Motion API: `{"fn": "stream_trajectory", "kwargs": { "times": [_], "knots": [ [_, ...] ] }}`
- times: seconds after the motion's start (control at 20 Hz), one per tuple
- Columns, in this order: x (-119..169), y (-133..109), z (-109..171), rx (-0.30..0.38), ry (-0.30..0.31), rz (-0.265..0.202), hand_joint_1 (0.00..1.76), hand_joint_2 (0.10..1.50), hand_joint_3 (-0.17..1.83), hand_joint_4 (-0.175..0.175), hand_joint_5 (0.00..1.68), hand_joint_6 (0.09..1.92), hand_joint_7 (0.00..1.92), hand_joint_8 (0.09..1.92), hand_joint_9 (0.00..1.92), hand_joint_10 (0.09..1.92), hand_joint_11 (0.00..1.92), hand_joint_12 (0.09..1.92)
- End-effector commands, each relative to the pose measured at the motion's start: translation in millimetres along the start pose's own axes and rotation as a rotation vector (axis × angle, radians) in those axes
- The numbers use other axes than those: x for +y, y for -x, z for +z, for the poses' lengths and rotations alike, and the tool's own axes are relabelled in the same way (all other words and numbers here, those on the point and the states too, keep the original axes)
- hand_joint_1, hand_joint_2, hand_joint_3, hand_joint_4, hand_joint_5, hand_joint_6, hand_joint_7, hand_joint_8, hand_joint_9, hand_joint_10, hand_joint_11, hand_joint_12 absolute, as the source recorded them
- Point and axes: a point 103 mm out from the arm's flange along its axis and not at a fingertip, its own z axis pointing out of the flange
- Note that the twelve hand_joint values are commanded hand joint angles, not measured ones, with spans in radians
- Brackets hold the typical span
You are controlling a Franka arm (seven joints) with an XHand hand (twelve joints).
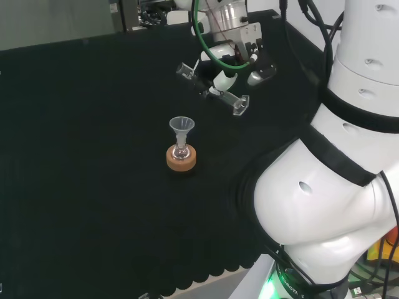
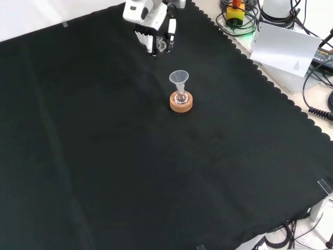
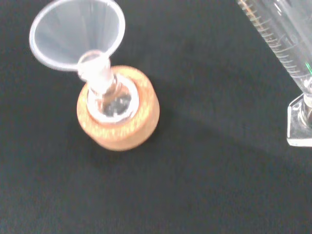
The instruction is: Put the graduated cylinder back on the table.
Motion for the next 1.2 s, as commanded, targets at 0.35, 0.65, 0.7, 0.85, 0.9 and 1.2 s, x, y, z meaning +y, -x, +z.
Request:
{"fn": "stream_trajectory", "kwargs": {
  "times": [0.35, 0.65, 0.7, 0.85, 0.9, 1.2],
  "knots": [
    [19.9, 39.4, 4.2, 0.149, 0.217, -0.048, 1.10, 1.17, 0.00, -0.091, 0.90, 1.14, 1.23, 0.34, 1.44, 0.09, 1.29, 0.71],
    [45.9, 56.5, 10.0, 0.230, 0.289, -0.086, 1.10, 1.16, 0.00, -0.092, 0.90, 1.14, 1.23, 0.34, 1.44, 0.09, 1.29, 0.71],
    [51.3, 59.3, 11.2, 0.245, 0.297, -0.090, 1.10, 1.16, 0.00, -0.092, 0.90, 1.14, 1.23, 0.34, 1.44, 0.09, 1.29, 0.71],
    [68.3, 66.7, 14.4, 0.272, 0.329, -0.103, 1.10, 1.16, 0.00, -0.093, 0.90, 1.14, 1.22, 0.33, 1.44, 0.09, 1.28, 0.71],
    [74.2, 69.3, 15.7, 0.281, 0.338, -0.109, 1.10, 1.16, 0.00, -0.094, 0.90, 1.14, 1.22, 0.33, 1.44, 0.09, 1.29, 0.71],
    [107.0, 78.3, 20.4, 0.324, 0.416, -0.162, 1.10, 1.16, 0.00, -0.094, 0.90, 1.14, 1.21, 0.33, 1.43, 0.09, 1.28, 0.71]
  ]
}}
